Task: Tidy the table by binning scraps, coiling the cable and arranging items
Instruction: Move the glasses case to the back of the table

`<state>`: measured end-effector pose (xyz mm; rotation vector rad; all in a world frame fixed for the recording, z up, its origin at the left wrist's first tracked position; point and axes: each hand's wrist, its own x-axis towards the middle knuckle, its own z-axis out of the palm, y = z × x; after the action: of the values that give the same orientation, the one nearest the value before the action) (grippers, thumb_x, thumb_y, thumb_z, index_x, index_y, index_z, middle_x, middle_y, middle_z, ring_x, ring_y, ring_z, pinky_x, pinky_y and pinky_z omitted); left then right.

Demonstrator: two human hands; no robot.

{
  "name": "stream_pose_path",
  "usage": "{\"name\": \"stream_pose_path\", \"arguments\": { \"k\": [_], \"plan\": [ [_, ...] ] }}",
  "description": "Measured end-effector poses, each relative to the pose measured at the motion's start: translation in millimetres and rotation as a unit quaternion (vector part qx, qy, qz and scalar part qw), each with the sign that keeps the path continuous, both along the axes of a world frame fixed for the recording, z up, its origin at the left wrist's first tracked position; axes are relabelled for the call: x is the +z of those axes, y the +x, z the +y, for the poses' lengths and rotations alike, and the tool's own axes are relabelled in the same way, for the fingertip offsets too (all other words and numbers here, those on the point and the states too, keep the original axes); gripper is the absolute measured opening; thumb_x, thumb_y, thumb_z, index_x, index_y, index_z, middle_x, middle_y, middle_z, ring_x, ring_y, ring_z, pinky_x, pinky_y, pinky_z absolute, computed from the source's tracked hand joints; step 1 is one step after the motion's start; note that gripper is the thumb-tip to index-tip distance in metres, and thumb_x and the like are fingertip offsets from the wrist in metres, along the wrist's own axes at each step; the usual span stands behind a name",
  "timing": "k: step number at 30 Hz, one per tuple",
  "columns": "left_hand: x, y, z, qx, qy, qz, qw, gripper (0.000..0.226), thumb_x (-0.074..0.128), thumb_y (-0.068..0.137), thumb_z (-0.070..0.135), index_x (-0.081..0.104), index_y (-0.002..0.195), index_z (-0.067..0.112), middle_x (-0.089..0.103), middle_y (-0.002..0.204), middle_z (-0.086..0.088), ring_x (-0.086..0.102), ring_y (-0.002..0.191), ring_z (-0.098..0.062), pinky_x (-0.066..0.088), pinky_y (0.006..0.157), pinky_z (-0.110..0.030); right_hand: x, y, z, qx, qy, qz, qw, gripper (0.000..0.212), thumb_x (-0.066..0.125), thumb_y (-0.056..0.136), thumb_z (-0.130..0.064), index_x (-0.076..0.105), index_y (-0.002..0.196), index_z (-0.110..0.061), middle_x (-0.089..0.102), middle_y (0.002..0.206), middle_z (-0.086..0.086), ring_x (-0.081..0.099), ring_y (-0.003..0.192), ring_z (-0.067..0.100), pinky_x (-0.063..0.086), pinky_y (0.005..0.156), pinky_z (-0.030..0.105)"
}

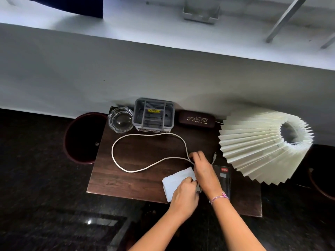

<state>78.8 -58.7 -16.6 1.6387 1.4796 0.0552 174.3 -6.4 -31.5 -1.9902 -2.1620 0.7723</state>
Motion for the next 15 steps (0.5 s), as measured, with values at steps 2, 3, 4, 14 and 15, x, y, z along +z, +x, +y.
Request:
{"name": "stream_pose_path", "arguments": {
  "k": [2, 3, 4, 14, 15],
  "plan": [
    [-2, -3, 1, 0.006, 0.004, 0.002, 1.0, 0.027, 0.046, 0.088, 0.011, 0.056, 0.113, 0.008, 0.053, 0.111, -0.01, 0.055, 0.103, -0.028, 0.048, 0.086, -0.038, 3, 1, -2, -0.004, 0.007, 0.001, 1.0, 0.043, 0.051, 0.078, 0.01, 0.048, 0.115, -0.012, 0.049, 0.112, 0.007, 0.057, 0.094, 0.023, 0.048, 0.073, 0.028],
    [-3, -5, 1, 0.012, 0.007, 0.002, 1.0, 0.028, 0.045, 0.088, 0.011, 0.056, 0.115, 0.008, 0.053, 0.111, -0.009, 0.056, 0.103, -0.028, 0.048, 0.087, -0.038, 5, 1, -4, -0.008, 0.013, 0.001, 1.0, 0.044, 0.051, 0.077, 0.01, 0.049, 0.116, -0.011, 0.05, 0.113, 0.008, 0.056, 0.096, 0.023, 0.049, 0.076, 0.029],
    [-4, -6, 1, 0.019, 0.009, 0.002, 1.0, 0.029, 0.044, 0.089, 0.011, 0.056, 0.115, 0.008, 0.054, 0.11, -0.008, 0.056, 0.102, -0.027, 0.049, 0.087, -0.037, 6, 2, -7, -0.013, 0.02, -0.001, 1.0, 0.044, 0.052, 0.077, 0.01, 0.05, 0.116, -0.01, 0.051, 0.114, 0.008, 0.056, 0.098, 0.023, 0.05, 0.077, 0.031],
    [-3, -9, 26, 0.124, 0.072, 0.023, 0.989, 0.024, 0.043, 0.09, 0.011, 0.061, 0.105, 0.014, 0.064, 0.103, -0.006, 0.062, 0.096, -0.024, 0.047, 0.078, -0.035, 18, 12, -54, -0.065, 0.083, -0.053, 0.993, 0.038, 0.069, 0.071, 0.003, 0.058, 0.105, -0.012, 0.057, 0.105, 0.007, 0.056, 0.098, 0.023, 0.052, 0.08, 0.033],
    [-3, -10, 31, 0.11, 0.088, 0.042, 0.989, 0.023, 0.042, 0.09, 0.011, 0.06, 0.104, 0.014, 0.063, 0.103, -0.006, 0.061, 0.096, -0.025, 0.046, 0.076, -0.036, 20, 11, -57, -0.063, 0.087, -0.064, 0.992, 0.038, 0.071, 0.071, 0.002, 0.059, 0.104, -0.013, 0.057, 0.104, 0.006, 0.055, 0.098, 0.022, 0.051, 0.08, 0.032]
  ]
}}
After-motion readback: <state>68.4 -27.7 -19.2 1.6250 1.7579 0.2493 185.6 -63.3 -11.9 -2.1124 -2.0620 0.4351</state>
